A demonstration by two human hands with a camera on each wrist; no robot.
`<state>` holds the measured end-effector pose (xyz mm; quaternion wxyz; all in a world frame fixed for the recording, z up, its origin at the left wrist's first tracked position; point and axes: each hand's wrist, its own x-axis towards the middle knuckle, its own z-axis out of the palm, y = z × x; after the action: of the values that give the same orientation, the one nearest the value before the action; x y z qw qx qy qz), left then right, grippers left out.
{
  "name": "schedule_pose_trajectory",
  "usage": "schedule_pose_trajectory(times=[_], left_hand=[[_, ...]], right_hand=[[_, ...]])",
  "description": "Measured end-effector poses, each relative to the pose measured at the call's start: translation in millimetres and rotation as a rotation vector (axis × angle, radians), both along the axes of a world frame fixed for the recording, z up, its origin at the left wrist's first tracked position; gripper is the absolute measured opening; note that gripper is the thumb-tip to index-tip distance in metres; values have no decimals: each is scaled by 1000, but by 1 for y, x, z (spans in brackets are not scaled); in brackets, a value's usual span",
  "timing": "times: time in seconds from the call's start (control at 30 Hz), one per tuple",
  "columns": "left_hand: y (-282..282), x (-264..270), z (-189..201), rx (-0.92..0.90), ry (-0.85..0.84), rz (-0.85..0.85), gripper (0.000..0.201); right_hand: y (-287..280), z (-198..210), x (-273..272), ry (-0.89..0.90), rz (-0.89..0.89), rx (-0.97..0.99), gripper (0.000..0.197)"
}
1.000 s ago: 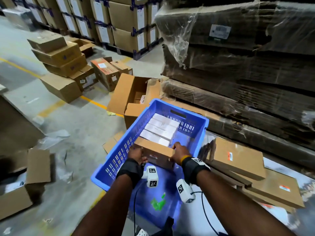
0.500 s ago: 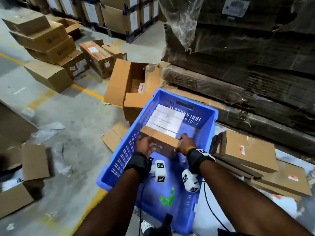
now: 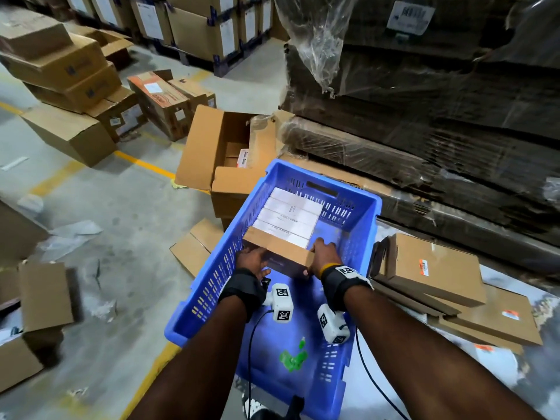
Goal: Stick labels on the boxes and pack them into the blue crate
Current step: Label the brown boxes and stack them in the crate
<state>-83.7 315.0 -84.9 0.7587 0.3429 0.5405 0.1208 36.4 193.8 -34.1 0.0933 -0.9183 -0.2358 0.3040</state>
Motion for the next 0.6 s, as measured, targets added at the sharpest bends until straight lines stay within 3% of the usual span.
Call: schedule_pose_trajectory(times=[0.1, 0.37, 0.53, 0.6], left_hand=[[4, 1, -1, 3, 34, 16, 49], [-5, 0, -8, 39, 52, 15, 63], [-8, -4, -3, 56, 31, 7, 39], [-9, -4, 0, 66, 46, 8, 44]], right_hand=[[-1, 0, 2, -8, -12, 39, 49], [-4, 4, 1, 31, -3, -13, 72], [-2, 10, -1, 3, 15, -36, 81], [-1, 11, -2, -8, 24, -44, 82]])
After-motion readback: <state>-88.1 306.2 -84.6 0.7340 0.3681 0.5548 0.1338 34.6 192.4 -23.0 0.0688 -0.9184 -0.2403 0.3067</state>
